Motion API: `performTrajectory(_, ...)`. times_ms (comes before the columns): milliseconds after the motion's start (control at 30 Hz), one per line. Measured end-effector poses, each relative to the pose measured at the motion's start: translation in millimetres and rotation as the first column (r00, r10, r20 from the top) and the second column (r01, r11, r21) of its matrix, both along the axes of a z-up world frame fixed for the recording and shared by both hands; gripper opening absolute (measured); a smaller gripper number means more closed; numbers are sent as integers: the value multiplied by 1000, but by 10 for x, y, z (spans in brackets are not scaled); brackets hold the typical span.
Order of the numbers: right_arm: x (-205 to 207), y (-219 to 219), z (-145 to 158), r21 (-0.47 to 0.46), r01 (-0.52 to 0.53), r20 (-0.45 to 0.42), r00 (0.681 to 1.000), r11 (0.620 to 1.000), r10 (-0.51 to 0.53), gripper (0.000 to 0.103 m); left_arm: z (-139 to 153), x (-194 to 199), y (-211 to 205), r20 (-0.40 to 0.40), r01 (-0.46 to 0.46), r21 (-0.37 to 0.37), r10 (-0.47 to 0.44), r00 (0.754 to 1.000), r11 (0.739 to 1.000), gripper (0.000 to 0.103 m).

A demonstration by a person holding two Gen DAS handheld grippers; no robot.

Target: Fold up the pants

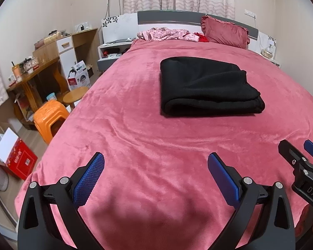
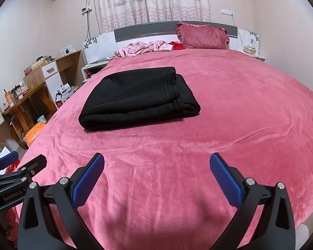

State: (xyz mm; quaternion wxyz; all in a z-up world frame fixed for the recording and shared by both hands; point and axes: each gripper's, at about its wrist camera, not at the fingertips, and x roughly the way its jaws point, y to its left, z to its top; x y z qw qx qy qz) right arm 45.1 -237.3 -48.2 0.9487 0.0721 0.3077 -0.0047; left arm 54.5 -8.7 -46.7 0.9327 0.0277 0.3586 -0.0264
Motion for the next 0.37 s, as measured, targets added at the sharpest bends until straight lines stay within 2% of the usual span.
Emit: performTrajectory(367, 43, -46, -48, 6, 4, -22, 1000, 1000, -4, 101, -97, 64, 27, -65, -16, -12, 15, 998, 1000, 98)
